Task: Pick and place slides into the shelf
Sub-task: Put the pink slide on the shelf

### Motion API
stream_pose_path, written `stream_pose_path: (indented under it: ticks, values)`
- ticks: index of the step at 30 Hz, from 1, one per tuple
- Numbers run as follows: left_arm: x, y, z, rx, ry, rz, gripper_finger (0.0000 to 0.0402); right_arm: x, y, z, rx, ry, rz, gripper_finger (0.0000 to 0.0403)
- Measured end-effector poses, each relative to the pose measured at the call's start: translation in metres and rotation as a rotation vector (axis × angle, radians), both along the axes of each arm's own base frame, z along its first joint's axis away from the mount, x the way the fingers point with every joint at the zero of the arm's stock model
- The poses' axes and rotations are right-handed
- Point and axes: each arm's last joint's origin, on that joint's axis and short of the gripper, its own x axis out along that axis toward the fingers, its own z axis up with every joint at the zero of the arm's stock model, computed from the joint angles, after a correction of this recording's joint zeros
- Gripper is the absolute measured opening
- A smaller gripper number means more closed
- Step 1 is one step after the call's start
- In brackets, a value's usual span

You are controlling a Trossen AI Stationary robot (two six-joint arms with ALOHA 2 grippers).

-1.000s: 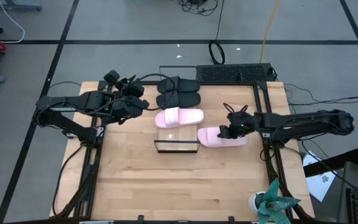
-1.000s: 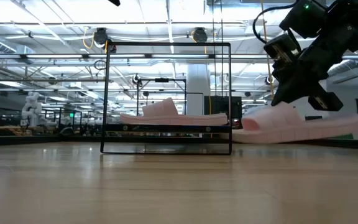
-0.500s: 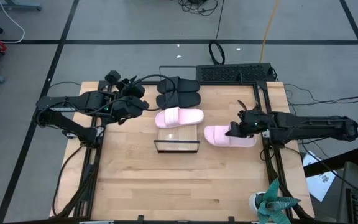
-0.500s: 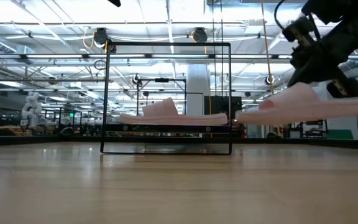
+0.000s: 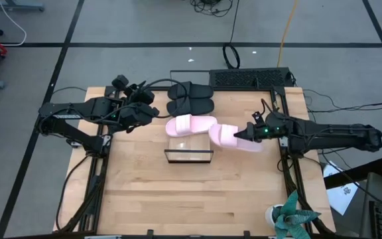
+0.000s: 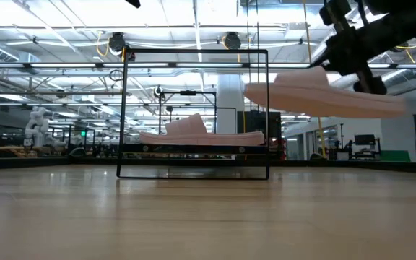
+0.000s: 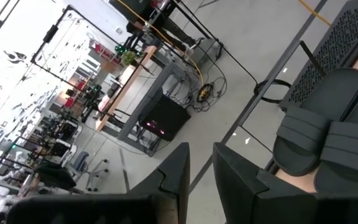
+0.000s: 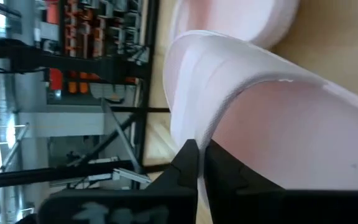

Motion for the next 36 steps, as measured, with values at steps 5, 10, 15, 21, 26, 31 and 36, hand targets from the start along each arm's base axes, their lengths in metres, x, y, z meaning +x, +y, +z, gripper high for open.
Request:
stream_pose_path:
  ticks: [5,10,15,21,26,31,36]
  values:
    - [0.0,0.0,0.0,-0.002,-0.007,0.002,0.0078,0.014,-0.005,0.006,-0.025,-0.027,0.01,0.0]
    - [0.0,0.0,0.0,-0.003,-0.009,0.002,0.0078,0.035,-0.012,0.015,-0.045,-0.015,0.083,0.0]
    - [0.0,0.0,0.0,-0.003,-0.008,0.002,0.0078,0.061,-0.021,0.03,-0.089,-0.01,0.169,0.0]
    - [0.0,0.0,0.0,-0.003,-0.008,0.002,0.0078,0.093,-0.028,0.045,-0.133,-0.019,0.262,0.0]
    - [0.0,0.0,0.0,0.001,0.003,-0.001,0.0078,0.117,-0.032,0.048,-0.151,-0.014,0.339,0.0]
    - [0.0,0.0,0.0,0.005,0.016,-0.005,0.0078,0.139,-0.035,0.045,-0.157,-0.006,0.407,0.0]
    - [0.0,0.0,0.0,0.006,0.018,-0.005,0.0078,0.155,-0.038,0.039,-0.142,0.003,0.464,0.0]
